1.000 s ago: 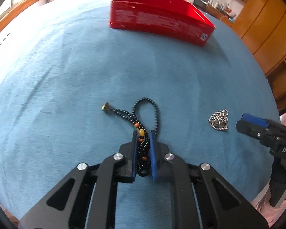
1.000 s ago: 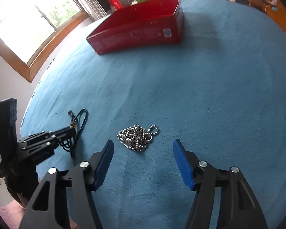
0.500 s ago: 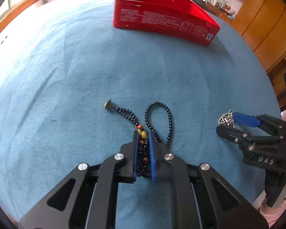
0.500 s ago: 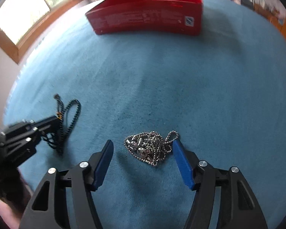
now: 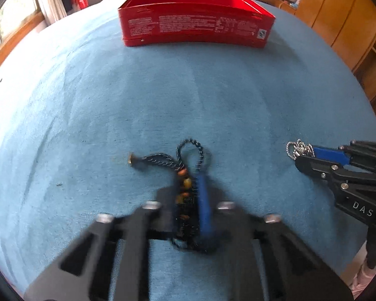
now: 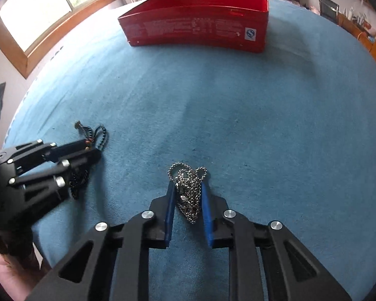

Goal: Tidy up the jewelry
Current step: 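Carry bead strand and silver chain into the red tin and open both grippers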

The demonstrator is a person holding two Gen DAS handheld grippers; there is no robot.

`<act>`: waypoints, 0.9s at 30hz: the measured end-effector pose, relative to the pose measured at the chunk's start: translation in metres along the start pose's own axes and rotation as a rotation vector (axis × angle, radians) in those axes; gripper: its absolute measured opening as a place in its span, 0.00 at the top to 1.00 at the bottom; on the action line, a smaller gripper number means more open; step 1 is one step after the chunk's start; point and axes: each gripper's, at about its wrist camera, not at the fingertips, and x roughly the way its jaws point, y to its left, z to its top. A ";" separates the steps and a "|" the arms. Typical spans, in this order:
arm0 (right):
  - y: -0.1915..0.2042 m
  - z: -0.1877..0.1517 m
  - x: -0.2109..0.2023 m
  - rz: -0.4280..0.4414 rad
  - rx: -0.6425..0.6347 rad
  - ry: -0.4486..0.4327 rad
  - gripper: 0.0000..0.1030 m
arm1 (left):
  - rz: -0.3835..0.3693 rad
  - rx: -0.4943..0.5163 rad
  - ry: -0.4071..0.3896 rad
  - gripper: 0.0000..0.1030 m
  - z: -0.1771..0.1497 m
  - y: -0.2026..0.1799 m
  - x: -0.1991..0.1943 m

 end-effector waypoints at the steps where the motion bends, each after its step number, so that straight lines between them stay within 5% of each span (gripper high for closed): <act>1: -0.003 0.000 -0.001 0.018 0.010 -0.002 0.81 | -0.024 -0.014 0.002 0.93 0.000 0.004 -0.001; 10: -0.013 0.002 -0.014 0.111 0.038 -0.017 0.83 | -0.052 -0.073 -0.070 0.97 0.001 0.027 -0.030; 27: -0.011 0.028 -0.101 0.091 -0.014 -0.196 0.83 | -0.058 -0.070 -0.255 0.97 0.038 0.029 -0.104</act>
